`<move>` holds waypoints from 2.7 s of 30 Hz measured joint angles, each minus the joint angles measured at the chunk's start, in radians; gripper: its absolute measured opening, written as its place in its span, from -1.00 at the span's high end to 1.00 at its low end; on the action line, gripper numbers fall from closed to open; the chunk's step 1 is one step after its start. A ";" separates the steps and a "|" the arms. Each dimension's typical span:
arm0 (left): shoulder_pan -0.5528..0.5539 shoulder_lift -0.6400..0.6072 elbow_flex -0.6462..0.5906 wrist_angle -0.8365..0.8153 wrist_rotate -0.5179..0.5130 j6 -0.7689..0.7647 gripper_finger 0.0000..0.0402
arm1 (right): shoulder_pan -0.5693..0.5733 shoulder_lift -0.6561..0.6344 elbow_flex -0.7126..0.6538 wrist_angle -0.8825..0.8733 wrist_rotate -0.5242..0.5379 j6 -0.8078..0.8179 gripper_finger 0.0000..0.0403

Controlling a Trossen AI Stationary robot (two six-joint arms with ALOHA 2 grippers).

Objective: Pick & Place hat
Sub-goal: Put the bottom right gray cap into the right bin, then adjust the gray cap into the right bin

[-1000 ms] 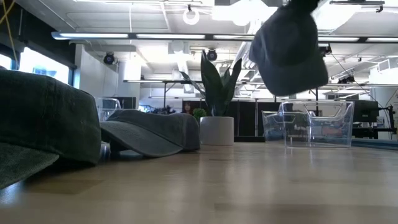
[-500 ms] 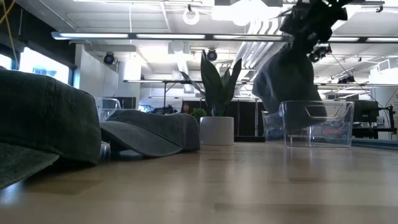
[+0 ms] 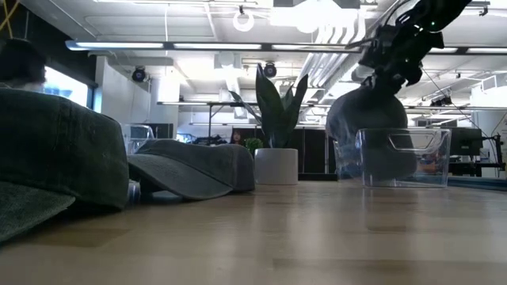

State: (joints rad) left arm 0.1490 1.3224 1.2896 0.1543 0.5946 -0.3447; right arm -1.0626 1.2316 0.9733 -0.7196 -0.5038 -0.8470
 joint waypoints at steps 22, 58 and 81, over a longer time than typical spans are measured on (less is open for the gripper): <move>0.001 0.010 0.000 -0.001 -0.054 -0.001 0.29 | 0.012 -0.003 0.092 -0.159 0.108 0.041 0.79; 0.001 0.050 0.000 0.004 -0.003 -0.053 0.29 | 0.069 0.123 0.239 -0.309 0.156 0.089 0.63; 0.001 0.050 0.000 0.000 0.000 -0.053 0.29 | 0.189 0.123 0.314 -0.370 0.306 -0.595 0.69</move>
State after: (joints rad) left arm 0.1497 1.3727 1.2896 0.1547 0.5949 -0.3981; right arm -0.8738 1.3544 1.2874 -1.0894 -0.1976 -1.4419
